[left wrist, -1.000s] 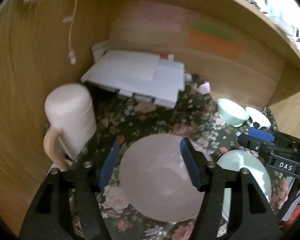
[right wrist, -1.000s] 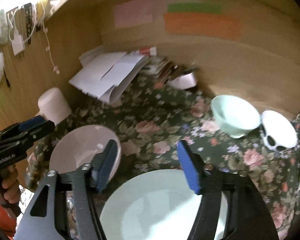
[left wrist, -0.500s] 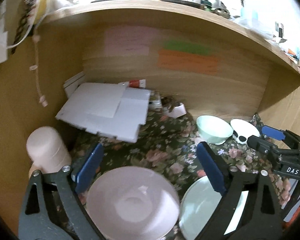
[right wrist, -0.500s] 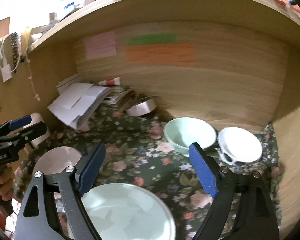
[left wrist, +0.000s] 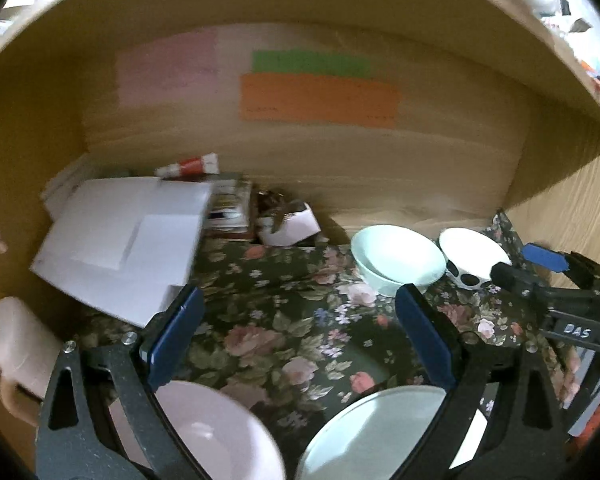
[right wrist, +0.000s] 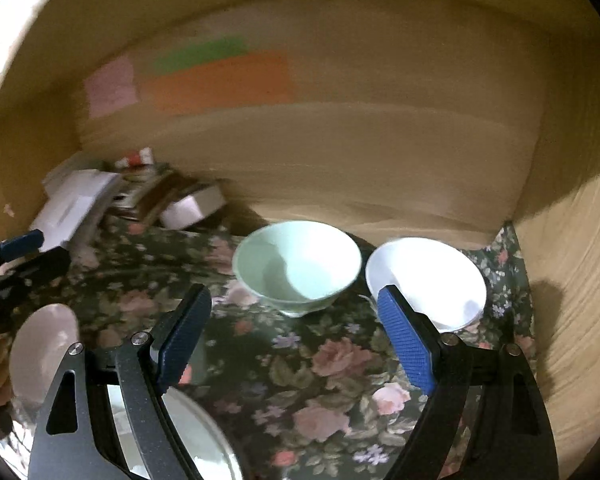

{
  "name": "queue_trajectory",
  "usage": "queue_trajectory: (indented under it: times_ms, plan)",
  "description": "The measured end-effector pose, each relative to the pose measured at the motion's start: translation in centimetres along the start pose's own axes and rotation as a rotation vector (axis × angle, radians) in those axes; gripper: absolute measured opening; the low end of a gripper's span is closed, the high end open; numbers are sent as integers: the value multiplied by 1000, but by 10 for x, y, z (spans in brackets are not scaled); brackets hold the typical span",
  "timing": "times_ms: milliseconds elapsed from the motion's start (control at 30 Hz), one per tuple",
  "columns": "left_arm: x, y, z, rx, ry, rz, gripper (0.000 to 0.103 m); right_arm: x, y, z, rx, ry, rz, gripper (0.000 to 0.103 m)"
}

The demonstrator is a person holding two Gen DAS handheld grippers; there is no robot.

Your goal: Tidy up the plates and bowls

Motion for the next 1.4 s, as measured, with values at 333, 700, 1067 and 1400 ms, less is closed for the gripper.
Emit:
queue_trajectory:
  times_ms: [333, 700, 1067, 1400]
  plan:
    - [-54, -6, 11, -21, 5, -73, 97, -64, 10, 25, -74, -11, -123, 64]
    - [-106, 0, 22, -27, 21, -164, 97, -103, 21, 37, -164, -46, -220, 45]
    - [-130, 2, 33, -87, 35, -207, 97, -128, 24, 47, -260, -71, -265, 40]
    - [-141, 9, 40, -120, 52, -275, 85, -131, 24, 30, -127, -101, -310, 26]
Point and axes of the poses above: each gripper's, at about its wrist camera, not at the fingertips, and x roughly against the way its jaws point, z to its right, y to its underside, the point moved 6 cm from there along -x, roughly the way its jaws point, and after that the axes turned 3 degrees about -y, right-handed, at the moved point
